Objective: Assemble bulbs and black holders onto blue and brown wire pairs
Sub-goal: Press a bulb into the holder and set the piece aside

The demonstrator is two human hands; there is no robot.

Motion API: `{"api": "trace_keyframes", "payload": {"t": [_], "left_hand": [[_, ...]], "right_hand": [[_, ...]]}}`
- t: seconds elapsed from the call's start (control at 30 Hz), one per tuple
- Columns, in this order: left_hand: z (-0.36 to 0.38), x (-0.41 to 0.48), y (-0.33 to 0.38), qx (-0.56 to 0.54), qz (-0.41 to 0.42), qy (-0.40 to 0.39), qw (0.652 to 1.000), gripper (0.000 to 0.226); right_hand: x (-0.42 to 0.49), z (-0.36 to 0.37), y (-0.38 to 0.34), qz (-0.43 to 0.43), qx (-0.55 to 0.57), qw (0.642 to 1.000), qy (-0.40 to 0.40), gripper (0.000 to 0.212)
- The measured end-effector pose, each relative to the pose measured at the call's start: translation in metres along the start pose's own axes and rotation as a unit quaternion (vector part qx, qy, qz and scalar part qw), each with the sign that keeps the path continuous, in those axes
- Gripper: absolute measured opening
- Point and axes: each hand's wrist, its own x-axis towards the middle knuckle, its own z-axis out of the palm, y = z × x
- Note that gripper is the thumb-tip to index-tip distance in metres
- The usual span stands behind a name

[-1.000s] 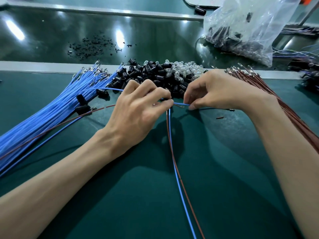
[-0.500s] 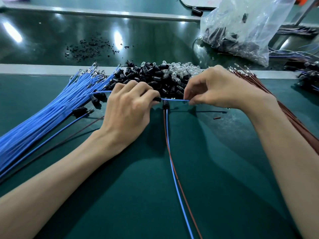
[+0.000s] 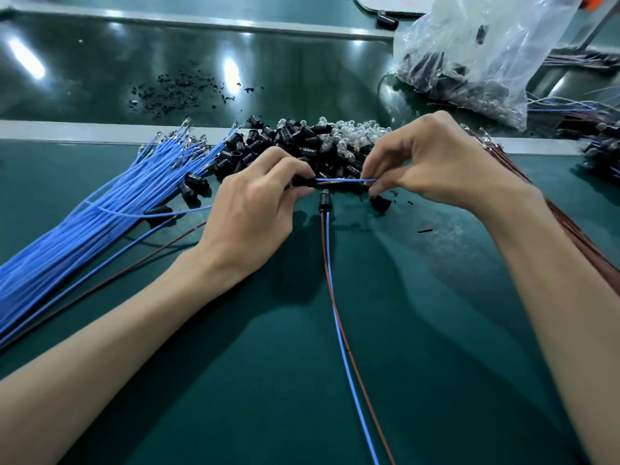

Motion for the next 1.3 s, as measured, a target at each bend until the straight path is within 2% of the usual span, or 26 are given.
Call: {"api": "trace_keyframes", "payload": {"t": [0.13,0.3,0.4,0.57,0.63,0.73,0.83,1.13,1.3], "left_hand": [[0.001,0.001,-0.002,-0.041,-0.013,-0.021,0.999,0.011],[0.0,0.003,-0.002,-0.078,-0.053,-0.027,0.995,0.012],[0.0,0.004,-0.002,-0.087,-0.065,-0.032,0.994,0.013],[0.0,0.004,-0.001,-0.113,-0.071,-0.039,0.99,0.015],[0.0,0.004,-0.002,-0.126,-0.073,-0.038,0.989,0.015],[0.0,0.004,-0.002,-0.138,-0.08,-0.032,0.987,0.016],[-0.001,0.004,0.0,-0.138,-0.083,-0.033,0.986,0.017],[-0.003,0.005,0.001,-0.099,-0.098,-0.041,0.989,0.018],[-0.002,0.005,0.003,-0.097,-0.091,-0.043,0.99,0.016]], "right_hand": [[0.004,0.013,-0.009,-0.039,-0.006,0.999,0.018,0.02],[-0.001,-0.006,0.004,0.015,-0.025,1.0,0.006,0.014],[-0.002,-0.008,0.008,0.019,0.025,0.999,0.033,0.012],[0.004,0.015,-0.005,-0.042,0.047,0.995,0.078,0.015],[0.008,0.025,-0.007,-0.052,0.105,0.989,0.088,0.017],[0.011,0.037,-0.007,-0.021,0.184,0.981,0.059,0.013],[0.012,0.049,-0.007,0.001,0.213,0.976,0.052,0.007],[0.012,0.035,0.002,0.051,0.207,0.975,0.055,0.014],[0.012,0.04,0.001,0.014,0.19,0.981,0.042,0.014]]}}
